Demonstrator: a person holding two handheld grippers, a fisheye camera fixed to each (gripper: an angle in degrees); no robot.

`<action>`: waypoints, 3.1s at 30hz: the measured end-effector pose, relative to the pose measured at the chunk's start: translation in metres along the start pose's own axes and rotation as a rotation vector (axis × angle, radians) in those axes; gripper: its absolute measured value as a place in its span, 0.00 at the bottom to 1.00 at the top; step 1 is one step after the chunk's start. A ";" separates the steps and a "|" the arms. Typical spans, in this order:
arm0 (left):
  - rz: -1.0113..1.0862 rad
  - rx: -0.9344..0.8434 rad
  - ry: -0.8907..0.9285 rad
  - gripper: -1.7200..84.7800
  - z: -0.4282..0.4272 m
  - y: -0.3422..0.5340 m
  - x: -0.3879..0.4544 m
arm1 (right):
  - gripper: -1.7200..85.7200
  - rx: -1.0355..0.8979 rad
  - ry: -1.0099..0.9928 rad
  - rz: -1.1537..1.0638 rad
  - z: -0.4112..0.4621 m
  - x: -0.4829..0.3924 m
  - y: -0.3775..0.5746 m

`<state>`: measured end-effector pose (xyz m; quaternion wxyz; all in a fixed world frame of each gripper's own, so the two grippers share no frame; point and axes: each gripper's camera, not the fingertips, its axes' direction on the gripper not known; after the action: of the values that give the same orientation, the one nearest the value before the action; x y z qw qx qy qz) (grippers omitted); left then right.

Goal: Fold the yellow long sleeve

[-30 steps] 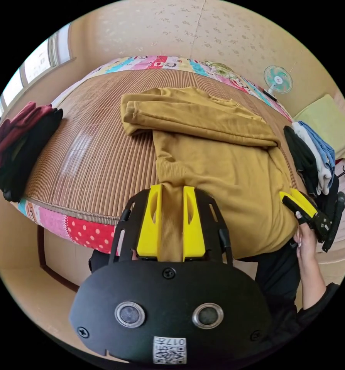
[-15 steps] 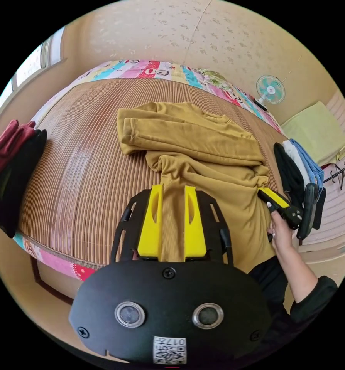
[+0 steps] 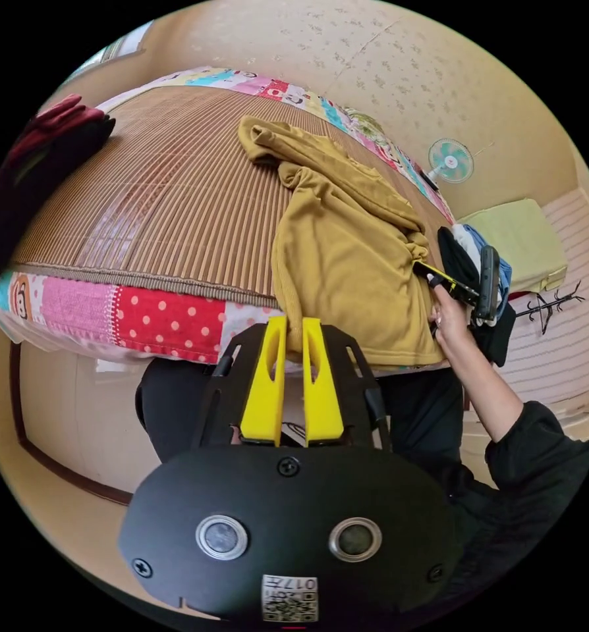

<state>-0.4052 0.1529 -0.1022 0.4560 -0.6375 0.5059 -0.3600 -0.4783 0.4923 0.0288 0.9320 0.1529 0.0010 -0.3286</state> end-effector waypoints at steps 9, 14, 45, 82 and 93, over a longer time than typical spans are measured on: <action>-0.049 -0.047 0.096 0.08 -0.008 0.019 -0.029 | 0.15 0.051 -0.051 0.000 -0.017 0.013 0.027; -0.100 -0.058 0.126 0.08 0.002 0.022 -0.040 | 0.15 0.053 -0.071 0.016 -0.015 0.021 0.038; -0.097 -0.092 0.130 0.08 0.011 0.004 -0.034 | 0.13 0.099 -0.023 -0.033 -0.014 0.054 0.057; -0.048 0.052 0.664 0.07 -0.027 0.017 -0.085 | 0.06 -0.139 -0.889 0.080 -0.020 0.323 0.173; -0.022 0.146 0.962 0.07 -0.120 0.050 -0.079 | 0.05 0.388 -1.333 0.092 -0.179 0.433 0.200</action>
<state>-0.5492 0.2007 -0.1101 0.2098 -0.3705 0.6260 -0.6533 0.0017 0.4258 -0.1289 0.7026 0.0822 -0.6368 -0.3067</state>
